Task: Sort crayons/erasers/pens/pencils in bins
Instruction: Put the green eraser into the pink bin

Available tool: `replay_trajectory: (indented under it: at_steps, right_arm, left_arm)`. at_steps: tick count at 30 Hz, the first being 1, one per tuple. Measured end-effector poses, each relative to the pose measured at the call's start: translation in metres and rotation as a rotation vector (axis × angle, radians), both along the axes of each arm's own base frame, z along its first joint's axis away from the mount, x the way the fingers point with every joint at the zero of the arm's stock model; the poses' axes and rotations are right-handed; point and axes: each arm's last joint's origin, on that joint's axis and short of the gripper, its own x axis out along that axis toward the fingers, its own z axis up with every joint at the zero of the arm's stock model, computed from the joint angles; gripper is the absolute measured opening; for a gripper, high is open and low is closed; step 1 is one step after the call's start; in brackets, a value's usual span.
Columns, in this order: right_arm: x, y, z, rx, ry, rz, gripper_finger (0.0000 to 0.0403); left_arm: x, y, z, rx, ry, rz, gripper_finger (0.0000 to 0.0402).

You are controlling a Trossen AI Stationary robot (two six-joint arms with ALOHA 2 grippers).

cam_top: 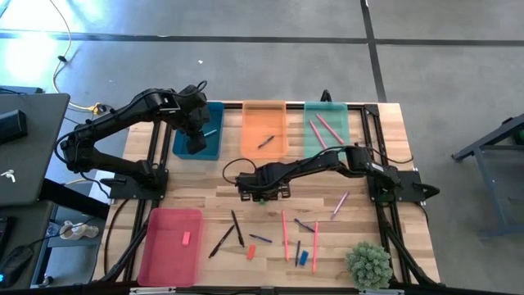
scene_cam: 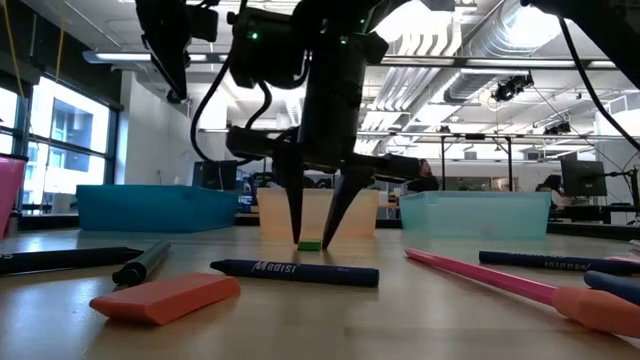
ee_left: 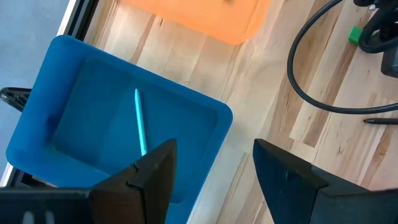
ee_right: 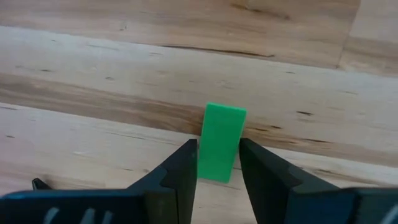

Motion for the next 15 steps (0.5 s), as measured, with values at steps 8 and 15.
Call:
replay_trajectory:
  at_steps: [8,15]
  right_arm:
    - [-0.008,-0.002,-0.002,-0.021,0.090,0.057,0.0078]
    - [-0.015,-0.003,-0.002,-0.036,0.158,0.119,0.0081]
  left_arm:
    - [0.000,0.000,0.000,0.000,0.000,0.000,0.0200]
    - [0.000,0.000,0.000,-0.002,-0.001,0.007,0.0200]
